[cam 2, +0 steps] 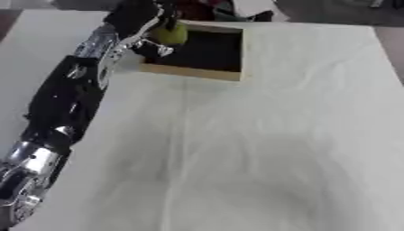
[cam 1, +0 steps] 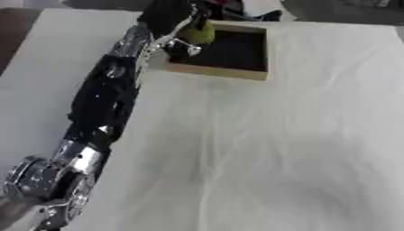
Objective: Pick up objects on the table and place them in the box.
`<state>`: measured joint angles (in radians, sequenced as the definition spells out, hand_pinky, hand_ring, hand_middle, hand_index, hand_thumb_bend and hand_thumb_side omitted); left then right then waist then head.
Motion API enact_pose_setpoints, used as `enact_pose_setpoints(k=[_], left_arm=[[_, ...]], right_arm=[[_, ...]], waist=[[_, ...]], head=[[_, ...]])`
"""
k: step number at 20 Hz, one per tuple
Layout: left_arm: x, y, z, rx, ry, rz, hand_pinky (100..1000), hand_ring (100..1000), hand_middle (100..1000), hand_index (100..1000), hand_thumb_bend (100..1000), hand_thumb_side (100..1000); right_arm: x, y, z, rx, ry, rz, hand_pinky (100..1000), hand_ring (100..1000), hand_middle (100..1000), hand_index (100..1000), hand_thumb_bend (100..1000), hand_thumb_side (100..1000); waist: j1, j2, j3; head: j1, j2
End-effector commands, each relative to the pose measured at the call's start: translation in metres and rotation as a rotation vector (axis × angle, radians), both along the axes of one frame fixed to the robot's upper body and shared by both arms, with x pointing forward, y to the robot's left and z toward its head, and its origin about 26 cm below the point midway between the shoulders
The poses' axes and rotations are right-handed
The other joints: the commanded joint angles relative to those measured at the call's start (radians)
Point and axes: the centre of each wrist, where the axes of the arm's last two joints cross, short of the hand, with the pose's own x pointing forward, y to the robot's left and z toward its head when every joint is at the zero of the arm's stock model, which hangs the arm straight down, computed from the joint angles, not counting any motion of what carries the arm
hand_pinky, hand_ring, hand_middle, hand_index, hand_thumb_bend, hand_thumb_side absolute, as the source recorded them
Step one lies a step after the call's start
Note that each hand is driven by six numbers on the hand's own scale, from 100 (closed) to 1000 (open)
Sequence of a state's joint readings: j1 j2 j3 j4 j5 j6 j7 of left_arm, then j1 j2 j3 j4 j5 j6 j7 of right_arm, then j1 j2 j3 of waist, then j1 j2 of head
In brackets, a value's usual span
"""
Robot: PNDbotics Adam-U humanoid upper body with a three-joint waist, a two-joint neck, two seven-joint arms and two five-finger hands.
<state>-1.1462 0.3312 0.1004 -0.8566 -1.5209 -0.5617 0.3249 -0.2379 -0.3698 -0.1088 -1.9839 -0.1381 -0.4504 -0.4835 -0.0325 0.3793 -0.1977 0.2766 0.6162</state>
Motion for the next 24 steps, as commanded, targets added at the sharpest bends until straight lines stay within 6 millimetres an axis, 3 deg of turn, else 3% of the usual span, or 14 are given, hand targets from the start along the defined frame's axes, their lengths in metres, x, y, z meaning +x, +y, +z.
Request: enact_pose_setpoints(k=[1, 7, 8, 9, 13, 14, 19, 24], left_arm=[[-0.001, -0.002, 0.022, -0.011, -0.056, -0.002, 128, 216, 232, 406, 540, 100], [0.001, 0.0, 0.02, -0.007, -0.051, 0.022, 157, 238, 251, 425, 509, 100], [0.001, 0.0, 0.019, -0.004, -0.049, 0.025, 251, 297, 312, 498, 550, 100], [0.002, 0.0, 0.018, 0.001, -0.048, 0.027, 274, 307, 325, 519, 596, 100], [0.002, -0.001, 0.013, 0.011, -0.055, 0.027, 288, 314, 333, 530, 607, 100], [0.003, 0.0, 0.01, 0.007, -0.053, 0.032, 390, 379, 415, 613, 659, 100], [0.004, 0.001, -0.001, -0.004, -0.062, 0.052, 442, 440, 496, 689, 649, 100], [0.004, 0.001, -0.009, 0.027, -0.063, 0.051, 603, 665, 713, 806, 692, 100]], right_arm=[[-0.001, 0.003, 0.008, -0.01, -0.022, 0.03, 739, 672, 569, 722, 100, 506], [0.001, 0.008, 0.009, -0.01, -0.02, 0.059, 739, 673, 569, 722, 100, 510], [0.001, 0.008, 0.009, -0.01, -0.019, 0.062, 739, 673, 568, 722, 100, 516], [0.001, 0.009, 0.009, -0.011, -0.016, 0.065, 739, 674, 568, 722, 100, 517], [0.001, 0.009, 0.008, -0.014, -0.01, 0.07, 739, 674, 568, 722, 100, 517], [0.0, 0.009, 0.007, -0.014, -0.008, 0.069, 739, 674, 568, 722, 100, 518], [0.0, 0.009, 0.007, -0.013, -0.004, 0.07, 739, 674, 568, 722, 100, 518], [0.0, 0.009, 0.006, -0.01, 0.0, 0.068, 739, 675, 568, 722, 100, 525]], waist=[[-0.001, -0.015, -0.014], [0.003, -0.008, -0.034], [0.004, -0.008, -0.034], [0.005, -0.007, -0.035], [0.007, -0.006, -0.036], [0.008, -0.005, -0.034], [0.009, -0.006, -0.03], [0.011, -0.004, -0.024]], head=[[0.021, -0.016], [0.052, -0.002], [0.054, -0.002], [0.056, -0.002], [0.058, -0.003], [0.052, -0.007], [0.04, -0.011], [0.032, -0.009]])
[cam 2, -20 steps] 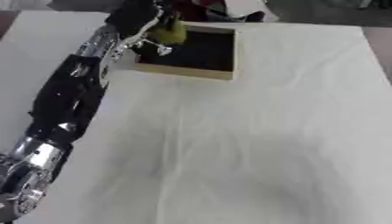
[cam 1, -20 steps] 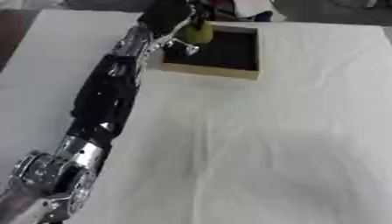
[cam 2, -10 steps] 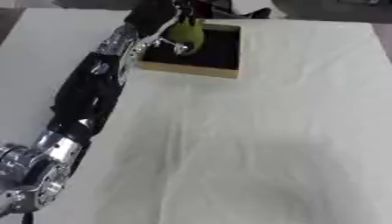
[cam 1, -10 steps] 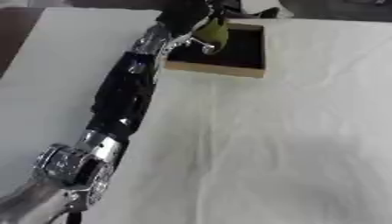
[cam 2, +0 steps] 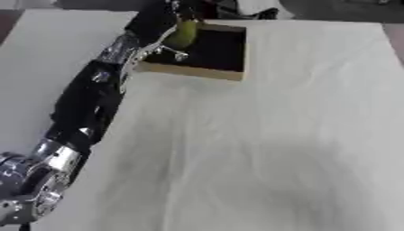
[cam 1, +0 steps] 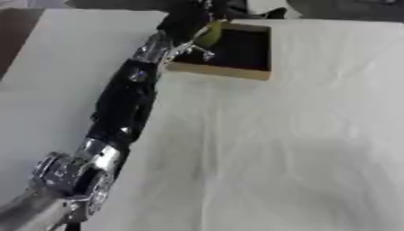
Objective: Pick up objects on the table and place them in the box.
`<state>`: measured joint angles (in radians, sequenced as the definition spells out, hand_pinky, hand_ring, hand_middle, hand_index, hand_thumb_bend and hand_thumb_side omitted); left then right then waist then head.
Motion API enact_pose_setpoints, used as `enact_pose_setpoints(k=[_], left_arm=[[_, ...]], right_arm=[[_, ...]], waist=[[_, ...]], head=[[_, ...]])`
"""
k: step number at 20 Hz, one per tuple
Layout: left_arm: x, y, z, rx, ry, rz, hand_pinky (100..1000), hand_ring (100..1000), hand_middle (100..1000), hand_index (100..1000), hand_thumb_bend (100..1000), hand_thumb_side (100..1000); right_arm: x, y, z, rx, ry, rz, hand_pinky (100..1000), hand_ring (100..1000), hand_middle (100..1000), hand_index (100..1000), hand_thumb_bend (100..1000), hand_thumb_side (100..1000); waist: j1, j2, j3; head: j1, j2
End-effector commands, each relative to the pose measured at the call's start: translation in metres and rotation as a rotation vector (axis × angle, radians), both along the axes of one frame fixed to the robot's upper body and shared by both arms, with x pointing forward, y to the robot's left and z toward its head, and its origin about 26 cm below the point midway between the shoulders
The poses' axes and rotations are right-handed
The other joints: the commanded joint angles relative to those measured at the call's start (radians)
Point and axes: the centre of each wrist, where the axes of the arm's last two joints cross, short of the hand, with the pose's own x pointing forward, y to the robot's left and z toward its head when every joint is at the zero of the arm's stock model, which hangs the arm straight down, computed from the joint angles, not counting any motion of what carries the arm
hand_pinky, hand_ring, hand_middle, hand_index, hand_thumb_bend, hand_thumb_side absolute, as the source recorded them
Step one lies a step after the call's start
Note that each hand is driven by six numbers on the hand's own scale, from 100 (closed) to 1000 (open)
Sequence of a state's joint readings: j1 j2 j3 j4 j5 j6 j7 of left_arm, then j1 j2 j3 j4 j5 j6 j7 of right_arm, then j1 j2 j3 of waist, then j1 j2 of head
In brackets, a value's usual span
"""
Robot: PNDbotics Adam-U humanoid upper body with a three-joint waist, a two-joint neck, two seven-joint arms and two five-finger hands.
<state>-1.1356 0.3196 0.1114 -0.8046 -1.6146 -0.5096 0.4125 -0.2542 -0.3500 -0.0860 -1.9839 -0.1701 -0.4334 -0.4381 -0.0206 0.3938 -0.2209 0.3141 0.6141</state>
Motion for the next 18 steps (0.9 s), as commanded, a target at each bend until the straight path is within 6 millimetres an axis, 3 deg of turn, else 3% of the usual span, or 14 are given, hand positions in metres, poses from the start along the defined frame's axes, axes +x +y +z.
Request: enact_pose_setpoints(k=[1, 7, 9, 11, 13, 15, 18], left_arm=[[-0.001, -0.001, 0.01, 0.022, -0.039, -0.01, 606, 667, 716, 808, 693, 100], [-0.003, -0.004, 0.012, 0.003, -0.08, -0.055, 602, 643, 701, 808, 672, 100], [-0.005, -0.004, 0.017, -0.011, -0.103, -0.063, 602, 635, 695, 798, 620, 100], [-0.012, -0.005, 0.031, -0.082, -0.163, -0.111, 601, 622, 689, 797, 508, 100], [-0.021, -0.003, 0.048, -0.171, -0.201, -0.168, 607, 613, 689, 805, 340, 100], [-0.034, 0.0, 0.067, -0.28, -0.216, -0.241, 614, 600, 685, 816, 100, 100], [-0.06, 0.013, 0.095, -0.436, -0.198, -0.355, 616, 593, 677, 832, 100, 100]], right_arm=[[-0.002, -0.001, 0.006, -0.007, -0.019, 0.001, 739, 675, 568, 722, 100, 525], [-0.003, -0.001, 0.005, -0.007, -0.014, -0.001, 739, 676, 567, 722, 100, 529], [-0.003, -0.002, 0.005, -0.008, -0.012, -0.003, 739, 676, 567, 722, 100, 530], [-0.004, -0.003, 0.004, -0.009, -0.007, -0.012, 739, 676, 567, 721, 100, 529], [-0.004, -0.006, 0.003, -0.012, -0.005, -0.023, 739, 676, 568, 721, 100, 526], [-0.005, -0.009, 0.002, -0.017, -0.004, -0.039, 739, 675, 568, 721, 100, 519], [-0.007, -0.016, 0.003, -0.029, -0.009, -0.07, 739, 674, 570, 721, 100, 501]], waist=[[-0.001, -0.019, 0.001], [0.0, -0.019, 0.01], [0.0, -0.02, 0.013], [0.001, -0.024, 0.022], [0.004, -0.031, 0.031], [0.007, -0.041, 0.043], [0.017, -0.06, 0.067]], head=[[-0.008, -0.006], [-0.021, 0.006], [-0.023, 0.009], [-0.033, 0.02], [-0.052, 0.035], [-0.085, 0.061], [-0.143, 0.109]])
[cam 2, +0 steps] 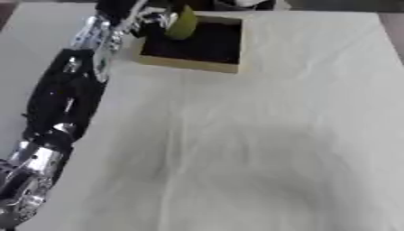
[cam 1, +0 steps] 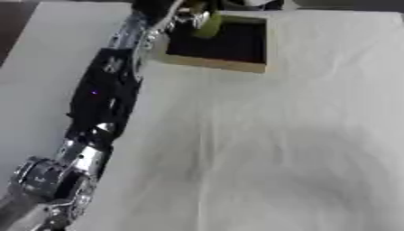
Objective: Pick up objects on the table and place them in the box.
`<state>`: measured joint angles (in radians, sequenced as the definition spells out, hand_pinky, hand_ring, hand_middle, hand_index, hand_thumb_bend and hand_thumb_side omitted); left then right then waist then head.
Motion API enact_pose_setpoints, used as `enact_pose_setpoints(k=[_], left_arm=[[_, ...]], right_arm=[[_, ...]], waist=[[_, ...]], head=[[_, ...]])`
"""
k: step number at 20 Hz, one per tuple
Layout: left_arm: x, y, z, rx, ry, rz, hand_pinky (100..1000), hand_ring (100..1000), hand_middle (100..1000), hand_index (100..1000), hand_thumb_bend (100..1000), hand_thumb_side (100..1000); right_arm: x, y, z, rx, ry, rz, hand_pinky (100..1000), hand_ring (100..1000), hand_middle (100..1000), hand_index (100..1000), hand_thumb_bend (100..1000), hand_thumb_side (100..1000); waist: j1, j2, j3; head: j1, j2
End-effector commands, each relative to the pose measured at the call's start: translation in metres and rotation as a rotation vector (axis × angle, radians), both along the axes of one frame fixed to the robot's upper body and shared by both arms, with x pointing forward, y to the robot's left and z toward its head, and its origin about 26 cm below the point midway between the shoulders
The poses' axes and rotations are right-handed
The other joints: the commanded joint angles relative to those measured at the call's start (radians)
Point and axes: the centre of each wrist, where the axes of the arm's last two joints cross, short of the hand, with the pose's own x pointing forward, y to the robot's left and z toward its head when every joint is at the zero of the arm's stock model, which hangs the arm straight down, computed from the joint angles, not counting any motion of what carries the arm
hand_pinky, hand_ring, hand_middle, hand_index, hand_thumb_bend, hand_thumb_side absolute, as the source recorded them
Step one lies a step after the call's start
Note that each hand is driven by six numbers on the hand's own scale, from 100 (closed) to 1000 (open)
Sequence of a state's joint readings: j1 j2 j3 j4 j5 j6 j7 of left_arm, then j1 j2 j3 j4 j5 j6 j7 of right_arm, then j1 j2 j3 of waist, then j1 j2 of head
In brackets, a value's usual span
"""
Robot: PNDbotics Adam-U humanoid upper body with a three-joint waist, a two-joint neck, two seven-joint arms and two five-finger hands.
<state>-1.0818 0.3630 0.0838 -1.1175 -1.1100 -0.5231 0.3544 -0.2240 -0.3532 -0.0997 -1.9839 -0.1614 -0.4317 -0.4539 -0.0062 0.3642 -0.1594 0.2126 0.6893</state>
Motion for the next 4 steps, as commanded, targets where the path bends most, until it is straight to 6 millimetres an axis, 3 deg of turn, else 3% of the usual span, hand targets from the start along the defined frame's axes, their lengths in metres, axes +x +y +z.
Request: enact_pose_setpoints(k=[1, 4], left_arm=[[-0.033, 0.021, 0.046, -0.12, -0.033, -0.12, 617, 592, 675, 832, 100, 100], [-0.061, 0.045, 0.059, -0.199, 0.014, -0.178, 624, 591, 678, 836, 100, 152]], right_arm=[[-0.004, -0.011, 0.01, -0.043, -0.034, -0.045, 739, 674, 570, 720, 100, 498], [-0.006, -0.017, 0.013, -0.057, -0.046, -0.074, 739, 673, 572, 720, 100, 485]], waist=[[0.006, -0.037, 0.015], [0.016, -0.052, 0.04]], head=[[-0.061, 0.047], [-0.104, 0.068]])
